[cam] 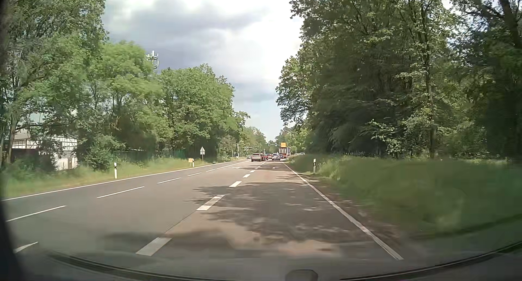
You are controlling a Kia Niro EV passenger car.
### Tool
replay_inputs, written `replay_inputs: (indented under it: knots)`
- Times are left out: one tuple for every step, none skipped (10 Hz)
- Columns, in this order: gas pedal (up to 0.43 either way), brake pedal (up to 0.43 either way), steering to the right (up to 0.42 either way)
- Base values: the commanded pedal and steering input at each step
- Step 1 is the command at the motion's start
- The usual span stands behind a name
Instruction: Follow the waypoints while adhering to traffic rules and regulations
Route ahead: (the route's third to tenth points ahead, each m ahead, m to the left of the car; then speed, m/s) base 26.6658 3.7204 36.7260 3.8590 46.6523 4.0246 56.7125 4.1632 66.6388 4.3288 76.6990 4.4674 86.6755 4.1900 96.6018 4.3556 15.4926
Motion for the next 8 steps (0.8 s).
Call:
replay_inputs:
  knots:
    - [0.0,0.22,-0.001]
    - [0.0,0.226,-0.001]
    - [0.0,0.232,-0.002]
    - [0.0,0.226,-0.002]
    - [0.0,0.232,-0.003]
    - [0.0,0.232,-0.003]
    - [0.0,0.232,-0.004]
    - [0.0,0.232,-0.004]
